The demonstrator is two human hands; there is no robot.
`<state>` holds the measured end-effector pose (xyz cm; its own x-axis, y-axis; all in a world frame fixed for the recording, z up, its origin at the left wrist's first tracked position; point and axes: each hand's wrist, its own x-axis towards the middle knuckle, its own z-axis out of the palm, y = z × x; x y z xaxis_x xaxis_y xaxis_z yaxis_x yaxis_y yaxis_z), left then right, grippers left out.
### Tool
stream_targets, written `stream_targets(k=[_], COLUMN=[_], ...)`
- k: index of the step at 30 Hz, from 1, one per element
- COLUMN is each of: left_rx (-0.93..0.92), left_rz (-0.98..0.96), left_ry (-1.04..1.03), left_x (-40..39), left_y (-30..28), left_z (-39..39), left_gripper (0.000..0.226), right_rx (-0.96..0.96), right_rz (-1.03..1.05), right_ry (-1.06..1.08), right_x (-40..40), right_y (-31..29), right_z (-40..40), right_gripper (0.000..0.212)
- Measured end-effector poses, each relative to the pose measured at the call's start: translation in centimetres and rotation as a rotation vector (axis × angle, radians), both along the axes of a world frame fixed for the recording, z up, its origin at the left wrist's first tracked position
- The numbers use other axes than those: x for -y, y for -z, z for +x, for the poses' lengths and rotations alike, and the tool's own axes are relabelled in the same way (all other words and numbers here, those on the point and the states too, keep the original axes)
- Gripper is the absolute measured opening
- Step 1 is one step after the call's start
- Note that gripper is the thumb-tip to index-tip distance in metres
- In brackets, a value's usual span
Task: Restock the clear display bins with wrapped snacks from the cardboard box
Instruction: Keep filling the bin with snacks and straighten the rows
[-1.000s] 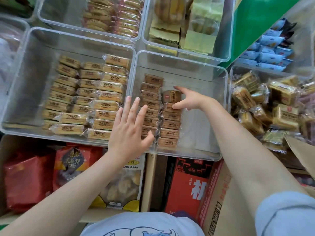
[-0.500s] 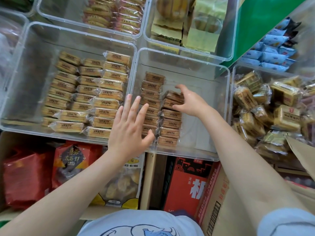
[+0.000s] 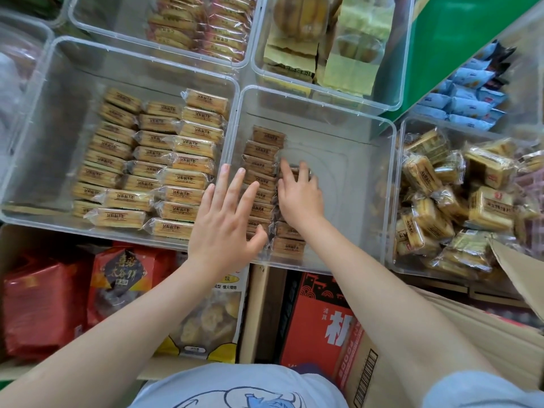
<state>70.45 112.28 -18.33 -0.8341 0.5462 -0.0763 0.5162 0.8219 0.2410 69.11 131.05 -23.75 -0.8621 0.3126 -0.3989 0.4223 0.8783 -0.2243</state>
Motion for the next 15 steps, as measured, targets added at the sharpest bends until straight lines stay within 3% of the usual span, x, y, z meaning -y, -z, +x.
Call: stream_targets(k=[8, 15], left_rx=[0.018, 0.08], left_rz=[-0.02, -0.051], left_ry=[0.02, 0.034], left_x=[0.0, 0.2], left_y=[-0.2, -1.1], left_z=[-0.1, -0.2], left_gripper=[0.076, 0.076], right_rx=[0.051, 0.169], right_rz=[0.017, 0.023], right_ry=[0.02, -0.031], right_x=[0.3, -1.0], right_y=[-0.8, -4.9], right_z=[2.3, 3.9], right_gripper=[0.059, 0.057])
